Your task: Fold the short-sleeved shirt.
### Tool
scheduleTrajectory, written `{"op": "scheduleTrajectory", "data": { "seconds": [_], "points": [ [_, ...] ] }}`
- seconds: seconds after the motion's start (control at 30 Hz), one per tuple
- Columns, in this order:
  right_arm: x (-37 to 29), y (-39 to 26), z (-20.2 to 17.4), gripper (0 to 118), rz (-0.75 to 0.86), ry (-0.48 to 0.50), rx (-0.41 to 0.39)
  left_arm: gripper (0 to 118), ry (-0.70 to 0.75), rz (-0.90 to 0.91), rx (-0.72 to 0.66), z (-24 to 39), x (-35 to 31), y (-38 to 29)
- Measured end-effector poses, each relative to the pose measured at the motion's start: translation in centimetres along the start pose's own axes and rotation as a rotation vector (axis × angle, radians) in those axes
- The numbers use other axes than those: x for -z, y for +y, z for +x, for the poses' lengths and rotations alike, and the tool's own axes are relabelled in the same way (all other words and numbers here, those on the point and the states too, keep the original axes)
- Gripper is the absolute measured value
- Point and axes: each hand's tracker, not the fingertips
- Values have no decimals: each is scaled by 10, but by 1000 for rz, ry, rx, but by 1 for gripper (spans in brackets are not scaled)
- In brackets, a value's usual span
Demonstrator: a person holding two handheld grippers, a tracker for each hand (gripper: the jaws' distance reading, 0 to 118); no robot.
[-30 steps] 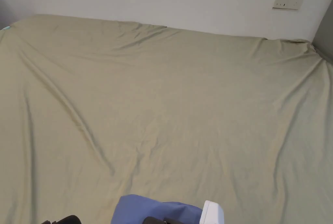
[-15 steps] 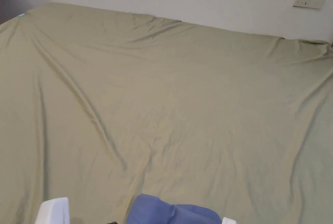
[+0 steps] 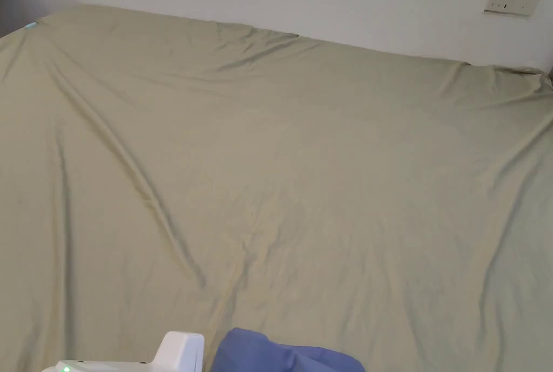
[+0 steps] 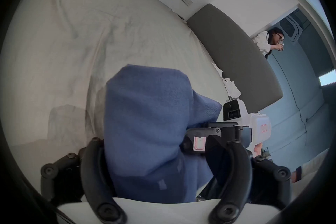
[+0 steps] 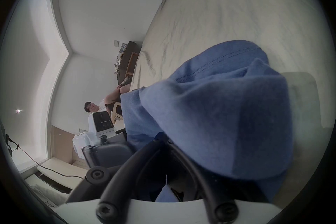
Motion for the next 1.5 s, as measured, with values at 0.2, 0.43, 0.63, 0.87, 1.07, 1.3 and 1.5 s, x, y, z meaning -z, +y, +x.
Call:
{"op": "scheduleTrajectory", "data": {
  "seconds": [0.2,0.43,0.63,0.87,1.07,1.3,1.5],
  "points": [
    [-50,-11,-20,1,68,-196,-62,40,-25,-20,-157,-13,-16,4],
    [-110,-12,-42,1,264,-248,-7,40,134,-72,-88,-35,-76,40],
    [-113,-9,-63,1,320,-285,-44,40,399,-43,-122,-78,-145,69],
    [-89,-7,-75,1,270,-312,-92,40,688,-45,-205,-124,-206,100],
    [-70,-4,-79,1,225,-306,-124,39,889,-96,-167,-150,-232,116],
    [-64,1,-88,1,207,-332,-161,39,1096,-126,-213,-183,-246,132],
    [-62,5,-92,1,207,-345,-162,62,1276,-125,-197,-194,-256,133]
  ]
}}
